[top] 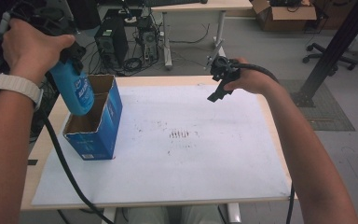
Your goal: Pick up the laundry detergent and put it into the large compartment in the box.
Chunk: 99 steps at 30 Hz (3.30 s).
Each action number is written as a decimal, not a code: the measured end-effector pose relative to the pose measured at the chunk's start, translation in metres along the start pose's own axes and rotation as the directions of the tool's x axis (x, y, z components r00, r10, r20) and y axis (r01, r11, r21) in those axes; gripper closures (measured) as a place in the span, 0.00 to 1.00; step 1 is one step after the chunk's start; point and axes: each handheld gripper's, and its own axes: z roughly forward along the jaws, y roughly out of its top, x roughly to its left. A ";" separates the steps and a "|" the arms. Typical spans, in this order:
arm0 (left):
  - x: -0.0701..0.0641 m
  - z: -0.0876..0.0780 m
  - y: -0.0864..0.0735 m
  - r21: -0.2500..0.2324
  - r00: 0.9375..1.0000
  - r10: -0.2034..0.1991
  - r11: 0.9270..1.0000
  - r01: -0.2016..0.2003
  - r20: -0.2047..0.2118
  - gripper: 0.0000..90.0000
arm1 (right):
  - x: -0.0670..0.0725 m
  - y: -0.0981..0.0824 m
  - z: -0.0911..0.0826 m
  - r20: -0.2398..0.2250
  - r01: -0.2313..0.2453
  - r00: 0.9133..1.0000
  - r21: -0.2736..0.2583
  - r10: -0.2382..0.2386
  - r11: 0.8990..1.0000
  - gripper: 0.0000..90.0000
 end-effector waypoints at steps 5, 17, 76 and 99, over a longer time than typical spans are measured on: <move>0.001 0.014 0.001 -0.008 1.000 0.010 1.000 -0.010 -0.011 0.42 | -0.001 -0.001 0.001 0.001 -0.003 1.000 0.003 0.003 1.000 0.11; 0.006 0.056 -0.003 -0.002 1.000 0.013 1.000 -0.013 -0.020 0.42 | -0.001 0.000 0.005 -0.001 -0.001 1.000 0.007 0.001 1.000 0.11; -0.002 0.191 -0.029 0.055 0.998 0.059 0.997 -0.060 0.020 0.41 | -0.004 -0.010 0.000 -0.001 -0.034 0.999 -0.010 0.034 0.999 0.10; 0.002 0.192 -0.030 0.042 0.999 0.019 0.999 -0.021 0.042 0.32 | -0.003 -0.011 -0.001 0.003 -0.032 0.999 -0.005 0.032 0.999 0.11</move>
